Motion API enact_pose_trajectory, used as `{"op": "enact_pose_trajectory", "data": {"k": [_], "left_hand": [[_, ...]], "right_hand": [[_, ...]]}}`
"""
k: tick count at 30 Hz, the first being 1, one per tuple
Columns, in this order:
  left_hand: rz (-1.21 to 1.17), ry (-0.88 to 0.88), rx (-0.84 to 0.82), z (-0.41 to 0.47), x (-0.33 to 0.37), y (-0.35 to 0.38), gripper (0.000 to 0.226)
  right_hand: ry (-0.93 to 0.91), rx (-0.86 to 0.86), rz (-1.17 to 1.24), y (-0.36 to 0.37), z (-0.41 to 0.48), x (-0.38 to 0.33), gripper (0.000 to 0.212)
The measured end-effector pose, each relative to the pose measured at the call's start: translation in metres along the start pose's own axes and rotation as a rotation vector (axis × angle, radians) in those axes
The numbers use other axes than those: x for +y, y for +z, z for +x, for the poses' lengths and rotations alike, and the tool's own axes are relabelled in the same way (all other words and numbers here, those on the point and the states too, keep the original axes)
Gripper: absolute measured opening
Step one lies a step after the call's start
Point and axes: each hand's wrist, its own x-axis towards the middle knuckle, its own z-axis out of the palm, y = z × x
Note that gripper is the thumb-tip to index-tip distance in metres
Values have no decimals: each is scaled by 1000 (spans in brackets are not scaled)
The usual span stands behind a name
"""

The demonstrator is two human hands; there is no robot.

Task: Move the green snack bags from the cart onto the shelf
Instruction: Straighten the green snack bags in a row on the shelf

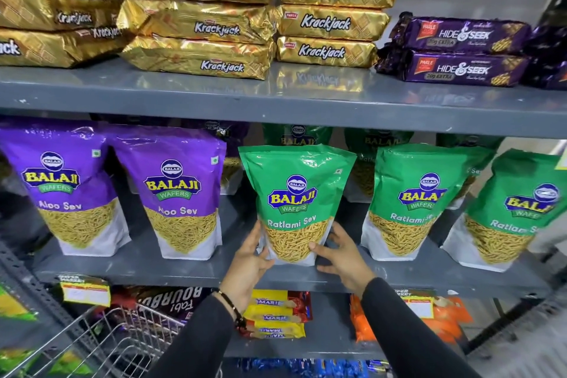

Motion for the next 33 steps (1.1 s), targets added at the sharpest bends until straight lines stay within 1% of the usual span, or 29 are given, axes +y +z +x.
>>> {"op": "enact_pose_trajectory", "data": {"k": [2, 4, 5, 6, 7, 8, 9, 10, 11, 13, 15, 16, 18, 19, 20, 22, 25, 27, 29, 33], "left_hand": [[21, 68, 72, 0, -3, 2, 75], [95, 184, 286, -4, -10, 9, 60], [175, 265, 405, -8, -14, 14, 52], [270, 343, 467, -13, -19, 23, 48], [346, 416, 463, -20, -24, 34, 46], [393, 475, 407, -25, -28, 47, 46], [422, 496, 308, -29, -31, 63, 46], [443, 489, 192, -29, -34, 80, 46], [456, 456, 83, -25, -35, 95, 48], [434, 372, -58, -10, -34, 126, 46], [281, 252, -114, 7, -30, 156, 35], [200, 197, -138, 12, -27, 171, 33], [85, 107, -176, 22, -26, 190, 33], [29, 66, -174, 25, -26, 196, 35], [-14, 26, -144, 29, -28, 199, 38], [-58, -25, -109, 36, -35, 208, 42], [-25, -56, -92, 38, -41, 213, 34], [1, -64, -84, 39, -43, 216, 31], [19, -63, -73, 41, -45, 216, 36], [48, -101, -34, 47, -53, 207, 46]], "right_hand": [[-6, 6, -1, -3, 0, 2, 62], [-49, 73, 21, -8, -3, 1, 63], [-89, 127, 39, -13, -7, 0, 58], [-135, 191, 66, -21, -12, -1, 50], [-182, 261, 97, -31, -18, -2, 40], [-224, 325, 125, -44, -24, -2, 30], [-258, 387, 145, -59, -31, -4, 22], [-282, 446, 146, -77, -37, -6, 21], [-299, 493, 146, -95, -43, -8, 23], [-308, 581, 174, -131, -49, -13, 26], [-302, 643, 220, -168, -49, -17, 27], [-283, 651, 244, -184, -47, -18, 24], [-188, 588, 286, -203, -40, -16, 13], [-118, 531, 294, -207, -36, -15, 14], [-62, 471, 276, -212, -30, -10, 25], [-10, 351, 233, -219, -21, -7, 44], [2, 224, 260, -219, -9, -8, 51], [16, 167, 267, -220, -1, -7, 50], [34, 125, 221, -219, 1, -7, 46], [62, 145, 190, -217, -1, -5, 33]]}}
